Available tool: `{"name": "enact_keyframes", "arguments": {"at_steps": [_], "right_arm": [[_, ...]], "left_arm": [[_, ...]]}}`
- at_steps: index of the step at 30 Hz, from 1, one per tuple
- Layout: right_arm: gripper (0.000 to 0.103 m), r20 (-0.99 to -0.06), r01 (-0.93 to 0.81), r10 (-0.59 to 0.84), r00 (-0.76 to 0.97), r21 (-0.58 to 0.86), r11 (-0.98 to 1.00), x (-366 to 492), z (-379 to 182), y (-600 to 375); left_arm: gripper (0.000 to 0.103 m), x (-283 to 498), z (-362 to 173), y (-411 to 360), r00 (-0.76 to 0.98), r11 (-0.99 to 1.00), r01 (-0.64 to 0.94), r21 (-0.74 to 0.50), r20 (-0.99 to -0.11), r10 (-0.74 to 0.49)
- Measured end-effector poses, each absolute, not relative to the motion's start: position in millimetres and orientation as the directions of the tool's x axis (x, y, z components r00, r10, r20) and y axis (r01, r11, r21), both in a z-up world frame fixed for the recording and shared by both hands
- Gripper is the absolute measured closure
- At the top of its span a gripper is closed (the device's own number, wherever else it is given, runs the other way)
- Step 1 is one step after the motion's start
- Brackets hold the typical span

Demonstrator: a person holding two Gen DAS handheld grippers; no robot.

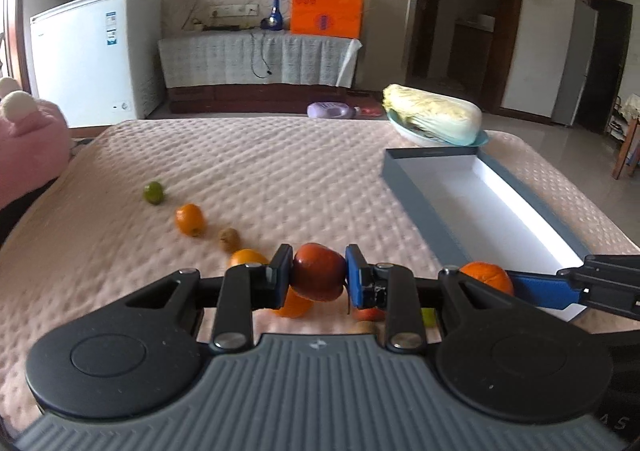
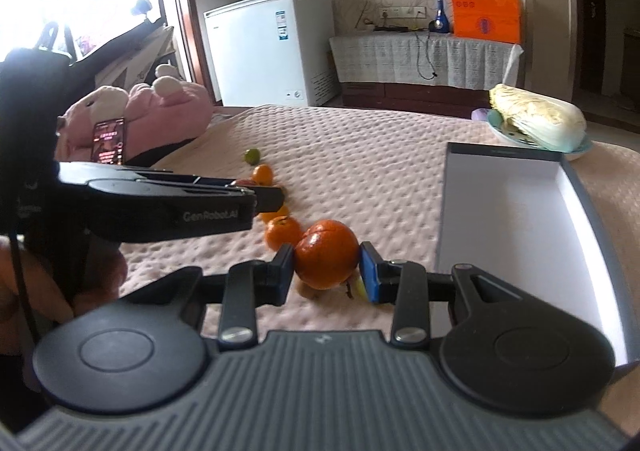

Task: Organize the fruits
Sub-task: 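Lift and carry the apple and tangerine in both grippers over the open box, then open the left gripper to drop the red apple into the box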

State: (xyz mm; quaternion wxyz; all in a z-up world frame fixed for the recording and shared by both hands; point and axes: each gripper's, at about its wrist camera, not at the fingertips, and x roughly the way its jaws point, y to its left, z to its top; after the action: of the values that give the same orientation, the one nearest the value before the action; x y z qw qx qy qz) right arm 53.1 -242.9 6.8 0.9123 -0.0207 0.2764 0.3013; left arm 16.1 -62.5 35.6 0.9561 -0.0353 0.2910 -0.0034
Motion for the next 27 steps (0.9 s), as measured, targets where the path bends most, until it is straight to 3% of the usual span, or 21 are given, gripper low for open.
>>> {"name": "enact_keyframes", "arguments": {"at_steps": [10, 27], "right_arm": [[0.065, -0.51, -0.428, 0.429, 0.746, 0.127, 0.895, 65.8, 9.1, -299.4], [0.065, -0.604, -0.295, 0.302, 0.737, 0.114, 0.949, 88.9, -12.5, -338.3]], "left_arm": [[0.07, 41.5, 41.5, -111.2, 0.826, 0.995, 0.08, -0.067, -0.554, -0.104], [0.069, 127.2, 39.6, -226.1, 0.785, 0.973, 0.231, -0.02, -0.587, -0.198]]}}
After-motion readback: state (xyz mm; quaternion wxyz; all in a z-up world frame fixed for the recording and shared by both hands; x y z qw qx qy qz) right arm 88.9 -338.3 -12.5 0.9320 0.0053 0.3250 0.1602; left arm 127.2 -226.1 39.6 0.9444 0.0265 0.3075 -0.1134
